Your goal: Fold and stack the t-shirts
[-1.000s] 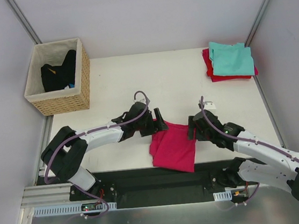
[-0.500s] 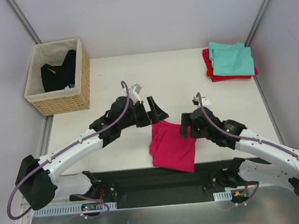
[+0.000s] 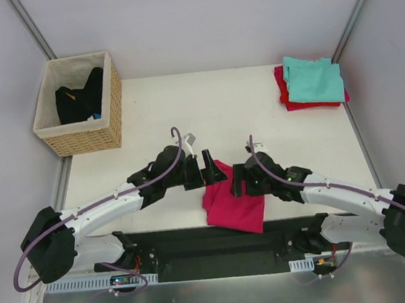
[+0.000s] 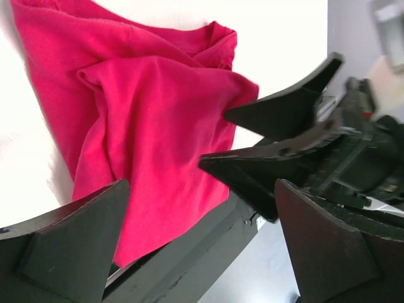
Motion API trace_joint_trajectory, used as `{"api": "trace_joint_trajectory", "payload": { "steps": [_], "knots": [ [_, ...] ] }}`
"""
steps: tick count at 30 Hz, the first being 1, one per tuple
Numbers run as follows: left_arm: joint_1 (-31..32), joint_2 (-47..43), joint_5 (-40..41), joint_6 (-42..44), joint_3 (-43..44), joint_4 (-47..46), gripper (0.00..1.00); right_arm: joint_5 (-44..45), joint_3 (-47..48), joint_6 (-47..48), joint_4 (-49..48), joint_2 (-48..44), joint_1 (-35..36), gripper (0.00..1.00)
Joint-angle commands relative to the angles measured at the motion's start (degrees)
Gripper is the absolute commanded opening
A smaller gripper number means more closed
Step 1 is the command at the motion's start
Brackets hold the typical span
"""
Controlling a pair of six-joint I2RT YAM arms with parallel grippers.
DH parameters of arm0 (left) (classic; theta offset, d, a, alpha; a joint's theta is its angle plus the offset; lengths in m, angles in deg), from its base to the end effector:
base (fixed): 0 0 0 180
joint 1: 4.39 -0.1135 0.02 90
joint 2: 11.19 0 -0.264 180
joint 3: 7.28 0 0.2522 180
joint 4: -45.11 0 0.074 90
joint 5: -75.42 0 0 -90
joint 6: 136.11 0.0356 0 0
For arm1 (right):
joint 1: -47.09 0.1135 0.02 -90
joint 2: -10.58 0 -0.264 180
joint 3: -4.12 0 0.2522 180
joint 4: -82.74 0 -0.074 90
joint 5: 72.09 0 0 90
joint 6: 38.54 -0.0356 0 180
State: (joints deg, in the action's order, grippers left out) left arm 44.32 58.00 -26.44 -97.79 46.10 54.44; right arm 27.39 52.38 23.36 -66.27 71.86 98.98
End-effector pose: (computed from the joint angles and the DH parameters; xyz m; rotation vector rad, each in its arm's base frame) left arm 0.1710 -0.2057 0.2453 0.0904 2.2604 -1.2519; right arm 0.1387 0.1674 0.2124 -0.4085 2.3457 0.4979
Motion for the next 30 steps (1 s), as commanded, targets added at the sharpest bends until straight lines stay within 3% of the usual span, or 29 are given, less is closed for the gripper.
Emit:
{"api": "trace_joint_trajectory", "payload": {
  "steps": [1,10,19,27,30],
  "knots": [
    [0.16,-1.60,0.25,0.09,0.11,-3.22,0.99,-1.57,-0.66,-1.61,-6.33,4.81,0.40,0.85],
    [-0.89,-2.30,1.75,1.23,-1.56,-2.52,0.99,0.63,1.88,0.67,-10.38,18.07,0.22,0.84],
    [-4.85,-2.74,0.52,3.16,-1.56,-1.29,0.99,-1.83,10.66,4.18,-14.51,31.88,-4.26,0.84],
    [-6.96,-1.43,-0.71,3.87,-1.38,-0.85,0.99,-2.10,23.22,6.65,-12.32,41.28,-8.31,0.83],
    [-7.22,-1.51,-1.33,3.87,-1.12,-0.76,0.99,-1.92,27.19,8.14,-6.62,40.08,-8.31,0.82]
  ]
}}
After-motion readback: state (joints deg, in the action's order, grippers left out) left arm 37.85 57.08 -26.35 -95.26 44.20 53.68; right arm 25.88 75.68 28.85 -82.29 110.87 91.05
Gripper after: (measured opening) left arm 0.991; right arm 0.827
